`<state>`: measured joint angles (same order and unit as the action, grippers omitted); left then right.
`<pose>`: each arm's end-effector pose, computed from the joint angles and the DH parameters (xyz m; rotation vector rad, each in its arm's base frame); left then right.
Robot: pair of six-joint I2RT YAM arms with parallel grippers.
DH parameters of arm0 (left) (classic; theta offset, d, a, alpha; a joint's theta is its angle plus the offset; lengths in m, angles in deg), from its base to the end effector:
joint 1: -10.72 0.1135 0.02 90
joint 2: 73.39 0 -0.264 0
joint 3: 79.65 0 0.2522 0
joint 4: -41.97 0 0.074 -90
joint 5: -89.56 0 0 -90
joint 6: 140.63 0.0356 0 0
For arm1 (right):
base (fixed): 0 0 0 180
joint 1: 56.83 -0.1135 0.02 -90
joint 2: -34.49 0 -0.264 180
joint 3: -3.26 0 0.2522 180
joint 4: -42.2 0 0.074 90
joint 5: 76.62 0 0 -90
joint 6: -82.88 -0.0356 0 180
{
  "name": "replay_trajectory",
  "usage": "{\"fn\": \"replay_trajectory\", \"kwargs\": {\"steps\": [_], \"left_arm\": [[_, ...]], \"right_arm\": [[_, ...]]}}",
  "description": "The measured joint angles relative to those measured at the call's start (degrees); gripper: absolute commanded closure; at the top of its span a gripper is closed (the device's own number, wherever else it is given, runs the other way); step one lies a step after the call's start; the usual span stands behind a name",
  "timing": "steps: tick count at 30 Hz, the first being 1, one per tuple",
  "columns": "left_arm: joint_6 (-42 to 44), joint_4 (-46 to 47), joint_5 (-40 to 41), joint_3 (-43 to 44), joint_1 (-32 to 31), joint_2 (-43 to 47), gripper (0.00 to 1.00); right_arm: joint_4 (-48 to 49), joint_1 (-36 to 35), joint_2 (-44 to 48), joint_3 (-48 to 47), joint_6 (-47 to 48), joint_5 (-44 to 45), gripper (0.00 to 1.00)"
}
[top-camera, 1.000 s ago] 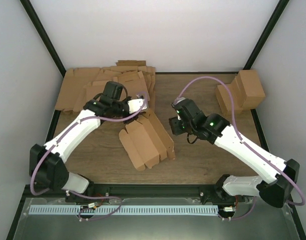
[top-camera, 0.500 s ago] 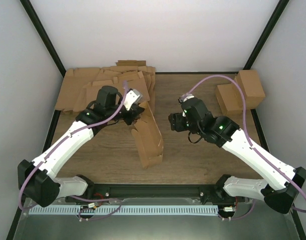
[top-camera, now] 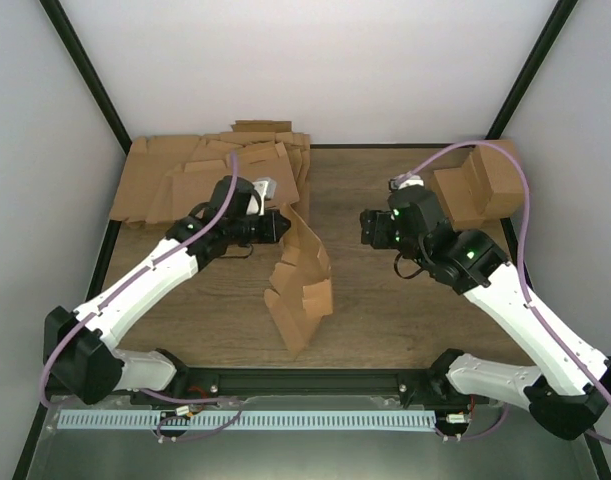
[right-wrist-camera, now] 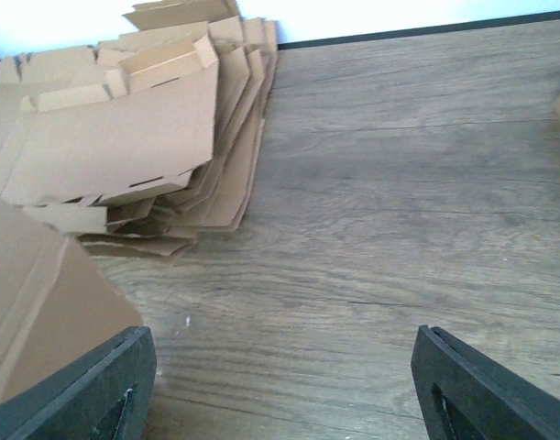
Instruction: Fold the paper box
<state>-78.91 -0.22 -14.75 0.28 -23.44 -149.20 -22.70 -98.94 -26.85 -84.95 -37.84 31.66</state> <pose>0.2369 -0.1714 0.3207 0.2642 2.3417 -0.8462 0.1583 0.1280 0.3927 -0.0469 2.2177 0.3535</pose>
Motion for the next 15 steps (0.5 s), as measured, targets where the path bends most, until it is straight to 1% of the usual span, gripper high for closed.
{"fn": "replay_trajectory", "kwargs": {"steps": [3,6,11,15], "left_arm": [[-6.3,0.5,1.6,0.0,-1.8,0.3,0.96],[-9.9,0.2,4.3,0.0,-3.4,1.9,0.96],[-15.0,-3.2,10.3,0.3,-3.7,5.1,0.96],[-20.5,-7.5,14.2,0.1,-3.8,6.9,0.96]], "right_arm": [[-0.8,2.2,0.3,-0.5,0.0,0.3,0.21],[-1.3,3.0,1.0,-0.5,0.0,0.4,0.21],[-1.1,3.0,2.7,0.1,0.0,-0.6,0.21],[-0.3,3.1,4.6,4.2,-0.2,-1.5,0.21]]}}
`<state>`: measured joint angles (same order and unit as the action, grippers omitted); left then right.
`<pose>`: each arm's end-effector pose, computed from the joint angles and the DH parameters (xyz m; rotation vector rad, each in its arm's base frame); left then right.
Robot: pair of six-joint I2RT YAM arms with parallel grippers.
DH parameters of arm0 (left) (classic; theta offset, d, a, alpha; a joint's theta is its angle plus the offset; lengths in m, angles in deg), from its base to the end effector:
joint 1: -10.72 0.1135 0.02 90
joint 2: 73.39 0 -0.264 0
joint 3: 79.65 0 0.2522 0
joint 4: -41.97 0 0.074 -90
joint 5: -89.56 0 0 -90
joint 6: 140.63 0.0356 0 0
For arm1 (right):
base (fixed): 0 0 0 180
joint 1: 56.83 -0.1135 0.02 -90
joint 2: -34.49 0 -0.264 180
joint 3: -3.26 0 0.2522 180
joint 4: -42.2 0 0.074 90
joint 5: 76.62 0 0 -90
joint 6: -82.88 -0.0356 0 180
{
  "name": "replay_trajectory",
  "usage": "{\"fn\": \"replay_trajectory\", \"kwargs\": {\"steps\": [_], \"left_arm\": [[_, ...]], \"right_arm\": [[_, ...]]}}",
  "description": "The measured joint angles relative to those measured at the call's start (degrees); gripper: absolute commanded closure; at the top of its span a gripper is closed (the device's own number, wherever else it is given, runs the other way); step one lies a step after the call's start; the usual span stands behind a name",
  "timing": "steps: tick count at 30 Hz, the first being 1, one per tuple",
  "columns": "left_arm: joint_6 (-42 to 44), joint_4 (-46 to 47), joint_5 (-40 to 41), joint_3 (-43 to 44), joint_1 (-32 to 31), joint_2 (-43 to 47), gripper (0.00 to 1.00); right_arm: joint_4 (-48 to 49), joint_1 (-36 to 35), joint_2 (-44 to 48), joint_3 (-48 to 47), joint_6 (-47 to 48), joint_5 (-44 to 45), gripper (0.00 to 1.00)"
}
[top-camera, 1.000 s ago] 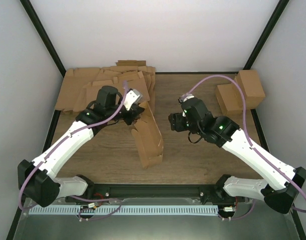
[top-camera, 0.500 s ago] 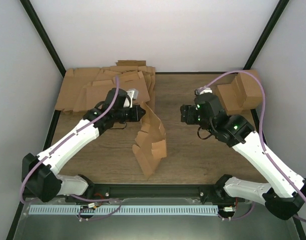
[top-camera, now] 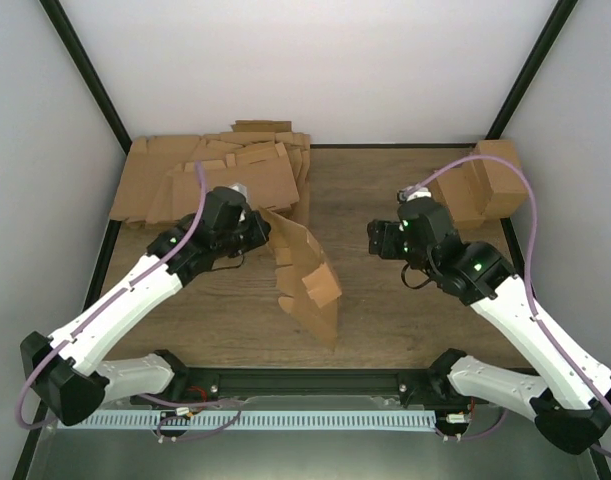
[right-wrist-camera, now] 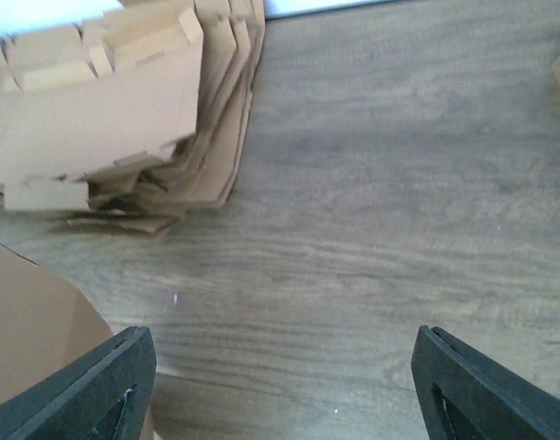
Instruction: Fold the paper box
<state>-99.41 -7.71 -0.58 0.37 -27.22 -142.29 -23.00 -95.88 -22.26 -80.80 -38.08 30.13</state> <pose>0.2035 -0.1588 0.3401 -0.2229 2.3636 -0.7873 0.1499 0.1084 0.3836 0.0028 2.2223 0.3544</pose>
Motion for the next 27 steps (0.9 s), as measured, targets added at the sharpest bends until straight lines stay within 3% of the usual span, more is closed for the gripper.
{"fn": "replay_trajectory", "kwargs": {"steps": [12,19,27], "left_arm": [[-15.3,-5.5,11.5,-11.0,-1.0,8.2,0.96],[-15.4,-3.0,12.3,-12.0,-2.1,5.4,0.96],[-15.1,-3.0,17.6,-11.9,-9.2,0.4,0.96]], "right_arm": [[6.8,0.3,1.0,11.4,-1.1,-11.3,0.20],[11.2,0.3,2.2,14.9,-1.1,-16.7,0.19],[17.7,0.3,4.8,20.2,-5.1,-24.1,0.18]]}}
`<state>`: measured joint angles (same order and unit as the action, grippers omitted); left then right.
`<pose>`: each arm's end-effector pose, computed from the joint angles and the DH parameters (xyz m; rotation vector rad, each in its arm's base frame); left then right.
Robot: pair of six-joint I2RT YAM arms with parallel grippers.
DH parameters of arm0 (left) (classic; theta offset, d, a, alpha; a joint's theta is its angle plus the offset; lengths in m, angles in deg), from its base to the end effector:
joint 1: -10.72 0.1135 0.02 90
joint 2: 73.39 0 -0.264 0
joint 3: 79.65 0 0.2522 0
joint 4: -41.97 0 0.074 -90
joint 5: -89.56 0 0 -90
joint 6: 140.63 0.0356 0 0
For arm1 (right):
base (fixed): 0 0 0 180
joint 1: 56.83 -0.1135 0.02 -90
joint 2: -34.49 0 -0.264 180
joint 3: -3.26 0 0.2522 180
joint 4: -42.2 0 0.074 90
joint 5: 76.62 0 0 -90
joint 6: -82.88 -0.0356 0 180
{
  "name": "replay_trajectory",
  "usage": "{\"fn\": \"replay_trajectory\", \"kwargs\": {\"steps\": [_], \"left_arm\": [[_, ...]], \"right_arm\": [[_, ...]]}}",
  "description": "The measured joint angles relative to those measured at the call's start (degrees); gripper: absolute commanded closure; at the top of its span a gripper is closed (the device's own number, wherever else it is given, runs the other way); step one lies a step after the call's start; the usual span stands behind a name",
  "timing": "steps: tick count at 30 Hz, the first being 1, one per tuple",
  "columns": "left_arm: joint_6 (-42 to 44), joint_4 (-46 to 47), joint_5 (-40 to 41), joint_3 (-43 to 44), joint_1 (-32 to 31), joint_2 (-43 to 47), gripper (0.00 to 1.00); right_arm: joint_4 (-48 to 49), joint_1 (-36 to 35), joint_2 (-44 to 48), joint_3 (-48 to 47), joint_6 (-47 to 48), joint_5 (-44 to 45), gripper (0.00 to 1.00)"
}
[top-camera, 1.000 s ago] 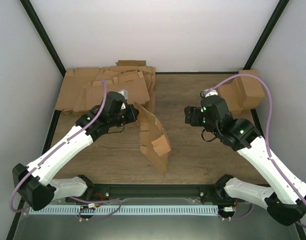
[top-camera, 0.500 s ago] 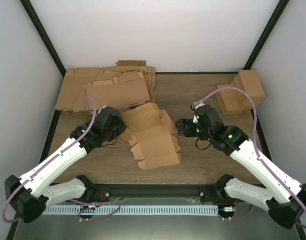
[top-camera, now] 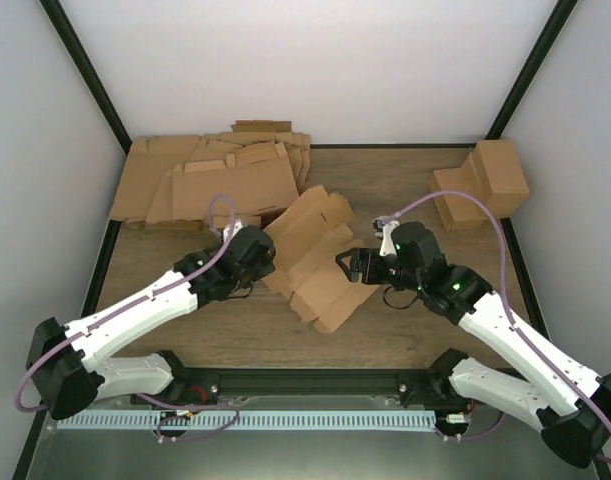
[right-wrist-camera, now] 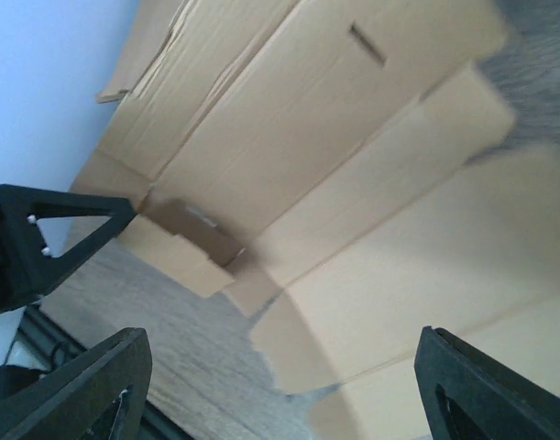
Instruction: Fold the paper box
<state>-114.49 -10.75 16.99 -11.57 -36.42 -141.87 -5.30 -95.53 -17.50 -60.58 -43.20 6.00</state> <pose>0.1712 -0.1688 0.2710 -0.4889 2.4496 -0.4689 0.1478 0.1243 0.3096 -0.1301 2.3226 0.8439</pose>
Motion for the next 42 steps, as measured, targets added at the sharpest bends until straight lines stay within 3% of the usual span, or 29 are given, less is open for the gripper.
{"fn": "replay_trajectory", "kwargs": {"steps": [8,16,28,31,42], "left_arm": [[5.3,3.8,5.6,0.4,-5.9,-3.4,0.96],[21.1,9.4,7.9,0.5,-10.9,-7.3,0.96],[40.0,12.3,-2.2,0.6,-12.9,-7.2,0.96],[42.5,12.1,-3.5,0.9,-13.9,-7.2,0.96],[48.2,9.2,-2.4,4.3,-17.4,-8.8,0.95]], "right_arm": [[5.6,0.0,-3.3,3.3,-3.9,-3.4,0.12],[10.9,0.3,-4.8,3.1,-13.6,-0.8,0.13],[10.2,1.9,-18.0,-8.6,-16.1,-0.2,0.12],[10.1,3.6,-20.4,-8.9,-16.0,-1.7,0.15],[9.6,13.7,-30.8,-12.8,-13.4,-10.9,0.43]]}}
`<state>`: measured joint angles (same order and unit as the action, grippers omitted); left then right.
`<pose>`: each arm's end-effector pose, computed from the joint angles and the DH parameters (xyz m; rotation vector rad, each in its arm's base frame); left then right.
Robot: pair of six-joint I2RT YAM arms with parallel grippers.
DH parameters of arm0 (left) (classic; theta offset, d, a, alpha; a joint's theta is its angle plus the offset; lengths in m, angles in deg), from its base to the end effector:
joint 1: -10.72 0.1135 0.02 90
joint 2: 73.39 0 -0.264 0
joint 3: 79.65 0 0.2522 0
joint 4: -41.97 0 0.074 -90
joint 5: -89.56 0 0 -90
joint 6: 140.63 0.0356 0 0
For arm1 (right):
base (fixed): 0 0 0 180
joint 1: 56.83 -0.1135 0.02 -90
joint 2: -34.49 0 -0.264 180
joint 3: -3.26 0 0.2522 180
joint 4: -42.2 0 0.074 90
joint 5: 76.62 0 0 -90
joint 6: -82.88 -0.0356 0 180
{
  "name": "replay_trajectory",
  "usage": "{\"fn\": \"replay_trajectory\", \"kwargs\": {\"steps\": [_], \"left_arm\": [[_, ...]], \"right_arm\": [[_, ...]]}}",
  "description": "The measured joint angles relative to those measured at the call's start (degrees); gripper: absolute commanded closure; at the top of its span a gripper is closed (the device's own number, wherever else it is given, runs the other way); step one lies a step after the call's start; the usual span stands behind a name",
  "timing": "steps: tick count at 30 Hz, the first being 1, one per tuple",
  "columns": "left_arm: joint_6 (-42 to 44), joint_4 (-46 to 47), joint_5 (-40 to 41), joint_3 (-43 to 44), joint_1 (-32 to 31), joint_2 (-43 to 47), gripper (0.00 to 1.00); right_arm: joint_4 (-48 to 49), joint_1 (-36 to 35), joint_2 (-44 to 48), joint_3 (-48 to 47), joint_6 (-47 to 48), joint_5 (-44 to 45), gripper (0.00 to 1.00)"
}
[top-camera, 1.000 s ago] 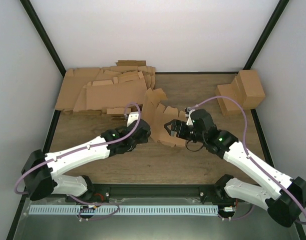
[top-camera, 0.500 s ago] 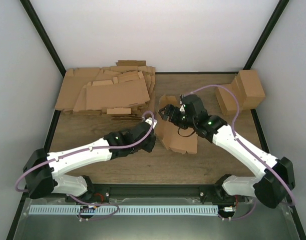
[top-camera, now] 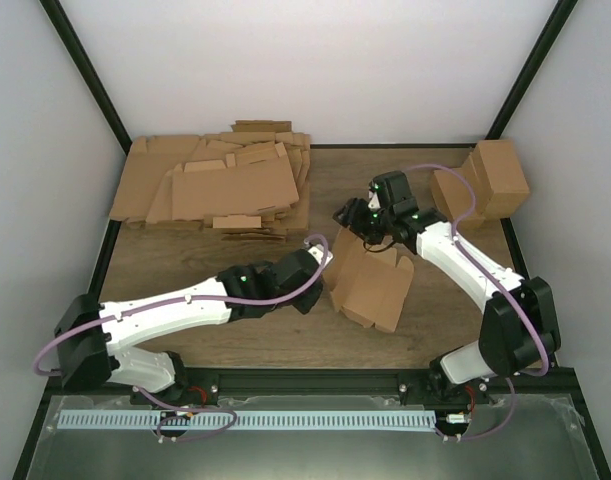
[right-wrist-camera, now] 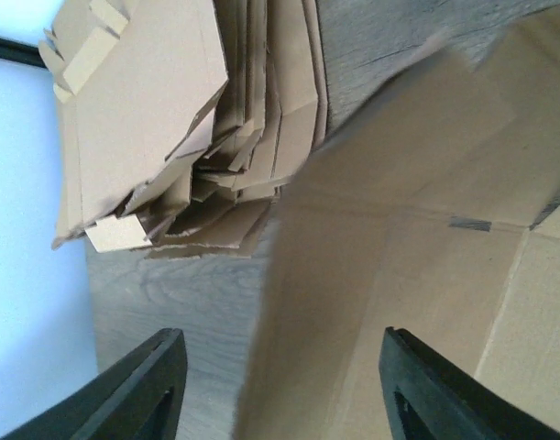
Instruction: Fold the paper box
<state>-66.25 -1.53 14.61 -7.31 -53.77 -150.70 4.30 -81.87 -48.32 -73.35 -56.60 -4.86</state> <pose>0.1311 -0.2533 0.2681 0.8847 2.2382 -0.3435 0.2808 0.1435 0.2732 0.3656 2.4964 0.9669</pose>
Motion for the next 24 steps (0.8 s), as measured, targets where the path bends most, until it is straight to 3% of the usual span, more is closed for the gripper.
{"fn": "replay_trajectory", "kwargs": {"steps": [9,17,20,24], "left_arm": [[2.2,-2.6,4.6,3.2,-1.9,-4.7,0.95],[2.6,-2.9,6.9,5.3,-2.0,-5.5,0.86],[2.8,-2.9,7.0,5.4,-2.1,-5.4,0.72],[2.3,-3.0,6.0,5.5,-2.1,-5.1,0.52]], "right_arm": [[-0.1,0.2,0.4,0.3,0.5,-1.3,0.59],[1.6,0.2,7.5,8.1,-1.9,-0.9,0.87],[2.6,0.2,8.5,10.8,-2.8,-1.5,0.94],[4.8,0.2,10.7,15.6,-4.2,-2.4,0.96]]}}
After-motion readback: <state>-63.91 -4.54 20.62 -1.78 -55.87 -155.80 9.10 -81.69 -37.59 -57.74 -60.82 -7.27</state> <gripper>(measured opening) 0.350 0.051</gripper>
